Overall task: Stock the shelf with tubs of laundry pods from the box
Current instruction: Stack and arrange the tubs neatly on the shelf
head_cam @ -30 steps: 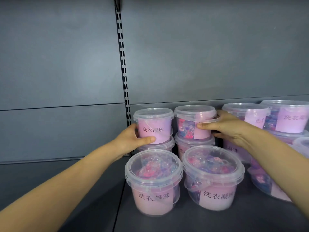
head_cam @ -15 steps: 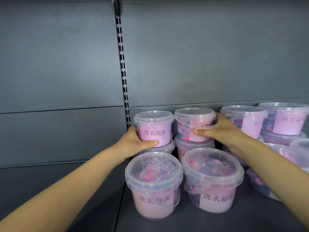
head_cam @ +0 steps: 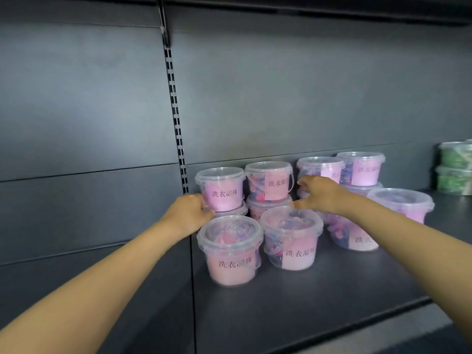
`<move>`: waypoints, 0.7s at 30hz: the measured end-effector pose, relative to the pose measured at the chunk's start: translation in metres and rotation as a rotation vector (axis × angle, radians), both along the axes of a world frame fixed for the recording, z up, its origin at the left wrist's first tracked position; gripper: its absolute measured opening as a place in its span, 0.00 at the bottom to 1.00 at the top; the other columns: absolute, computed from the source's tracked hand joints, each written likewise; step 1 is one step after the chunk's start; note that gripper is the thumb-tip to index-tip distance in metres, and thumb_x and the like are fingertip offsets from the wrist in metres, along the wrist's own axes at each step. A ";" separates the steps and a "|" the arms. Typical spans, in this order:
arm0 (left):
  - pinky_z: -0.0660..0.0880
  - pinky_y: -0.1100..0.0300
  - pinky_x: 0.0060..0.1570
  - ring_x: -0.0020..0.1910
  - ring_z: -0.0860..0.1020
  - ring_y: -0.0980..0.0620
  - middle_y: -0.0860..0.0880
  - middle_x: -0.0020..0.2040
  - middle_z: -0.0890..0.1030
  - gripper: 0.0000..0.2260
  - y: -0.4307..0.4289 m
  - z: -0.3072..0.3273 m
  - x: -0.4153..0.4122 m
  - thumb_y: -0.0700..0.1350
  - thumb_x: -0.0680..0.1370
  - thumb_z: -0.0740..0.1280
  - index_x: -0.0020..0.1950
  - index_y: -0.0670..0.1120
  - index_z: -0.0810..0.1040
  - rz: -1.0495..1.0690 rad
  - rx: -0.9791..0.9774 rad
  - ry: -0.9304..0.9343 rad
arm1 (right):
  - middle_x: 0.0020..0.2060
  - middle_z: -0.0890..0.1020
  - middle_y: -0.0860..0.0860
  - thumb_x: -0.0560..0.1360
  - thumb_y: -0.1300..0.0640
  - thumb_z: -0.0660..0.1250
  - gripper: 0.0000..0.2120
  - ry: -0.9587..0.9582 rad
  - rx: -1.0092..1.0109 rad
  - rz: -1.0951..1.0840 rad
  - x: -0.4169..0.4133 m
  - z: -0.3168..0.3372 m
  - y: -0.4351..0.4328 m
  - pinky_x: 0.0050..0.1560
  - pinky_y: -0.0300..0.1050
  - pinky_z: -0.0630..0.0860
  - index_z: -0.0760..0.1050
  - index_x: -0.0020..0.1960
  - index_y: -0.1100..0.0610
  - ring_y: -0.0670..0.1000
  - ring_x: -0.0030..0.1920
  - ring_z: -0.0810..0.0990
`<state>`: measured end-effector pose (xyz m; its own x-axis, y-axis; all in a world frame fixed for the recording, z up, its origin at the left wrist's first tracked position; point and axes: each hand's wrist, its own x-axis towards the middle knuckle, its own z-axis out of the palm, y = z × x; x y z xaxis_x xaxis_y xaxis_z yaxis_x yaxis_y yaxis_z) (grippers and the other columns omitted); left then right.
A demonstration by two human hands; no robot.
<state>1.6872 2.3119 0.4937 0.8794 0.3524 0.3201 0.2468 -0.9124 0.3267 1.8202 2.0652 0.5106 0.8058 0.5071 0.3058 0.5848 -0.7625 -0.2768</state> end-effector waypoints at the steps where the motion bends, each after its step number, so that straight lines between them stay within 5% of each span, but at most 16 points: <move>1: 0.73 0.55 0.47 0.48 0.76 0.47 0.44 0.49 0.78 0.10 -0.004 0.001 -0.005 0.46 0.77 0.63 0.49 0.40 0.75 -0.024 0.051 -0.002 | 0.57 0.77 0.56 0.72 0.49 0.70 0.26 -0.031 -0.079 0.005 -0.008 0.001 -0.006 0.53 0.43 0.70 0.70 0.63 0.62 0.56 0.57 0.75; 9: 0.75 0.51 0.52 0.55 0.73 0.43 0.42 0.57 0.75 0.14 -0.055 0.015 -0.040 0.47 0.79 0.59 0.59 0.40 0.72 -0.054 0.449 0.006 | 0.61 0.75 0.57 0.75 0.45 0.64 0.25 -0.081 -0.330 -0.081 -0.057 -0.001 -0.061 0.58 0.47 0.71 0.69 0.66 0.59 0.57 0.60 0.73; 21: 0.71 0.51 0.52 0.60 0.70 0.43 0.42 0.60 0.72 0.15 -0.174 0.034 -0.073 0.48 0.79 0.58 0.61 0.42 0.71 -0.117 0.542 0.086 | 0.59 0.76 0.55 0.74 0.43 0.63 0.24 -0.131 -0.468 -0.122 -0.099 -0.002 -0.161 0.56 0.47 0.71 0.70 0.64 0.56 0.56 0.60 0.73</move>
<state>1.6145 2.1379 0.5277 0.9338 0.0562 0.3534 0.1389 -0.9671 -0.2132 1.7208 1.9041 0.5082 0.8376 0.5188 0.1711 0.4909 -0.8522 0.1810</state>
